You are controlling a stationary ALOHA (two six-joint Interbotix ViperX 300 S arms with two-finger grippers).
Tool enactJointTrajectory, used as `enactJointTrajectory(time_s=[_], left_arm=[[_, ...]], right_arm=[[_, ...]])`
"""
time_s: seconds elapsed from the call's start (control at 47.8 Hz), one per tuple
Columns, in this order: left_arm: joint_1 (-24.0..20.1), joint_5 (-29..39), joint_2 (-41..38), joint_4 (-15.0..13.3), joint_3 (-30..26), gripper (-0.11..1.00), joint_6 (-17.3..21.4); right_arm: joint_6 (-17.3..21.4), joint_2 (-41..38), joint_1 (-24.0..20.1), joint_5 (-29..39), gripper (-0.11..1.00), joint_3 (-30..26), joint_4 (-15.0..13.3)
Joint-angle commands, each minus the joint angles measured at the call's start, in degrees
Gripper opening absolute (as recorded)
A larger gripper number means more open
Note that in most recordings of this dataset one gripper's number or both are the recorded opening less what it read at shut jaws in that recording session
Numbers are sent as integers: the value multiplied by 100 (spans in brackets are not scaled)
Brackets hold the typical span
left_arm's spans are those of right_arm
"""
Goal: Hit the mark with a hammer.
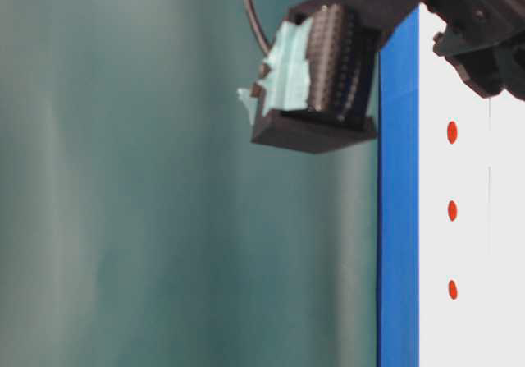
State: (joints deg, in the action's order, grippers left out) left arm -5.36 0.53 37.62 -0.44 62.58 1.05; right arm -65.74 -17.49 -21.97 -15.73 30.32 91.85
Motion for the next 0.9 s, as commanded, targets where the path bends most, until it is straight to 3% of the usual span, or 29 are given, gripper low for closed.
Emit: enactJointTrajectory(time_s=[0.0,0.293,0.377,0.524,0.586,0.733,0.88], left_arm=[[-18,-62,18,-9,-44,87,-9],[-18,-53,26,-9,-44,87,-9],[-18,-53,26,-18,-44,87,-9],[-18,-53,26,-18,-44,87,-18],[-18,-53,26,-18,-44,87,-44],[-18,-53,26,-18,-35,87,-141],[-18,-53,35,-18,-35,87,-185]], right_arm=[[-9,53,18,26,8,-26,-9],[-18,53,35,9,10,9,-9],[-35,53,35,9,28,9,-9],[-70,114,35,-62,71,18,-9],[-70,167,35,-62,84,18,-18],[-88,387,35,-70,76,105,-18],[-105,747,35,-35,76,167,-26]])
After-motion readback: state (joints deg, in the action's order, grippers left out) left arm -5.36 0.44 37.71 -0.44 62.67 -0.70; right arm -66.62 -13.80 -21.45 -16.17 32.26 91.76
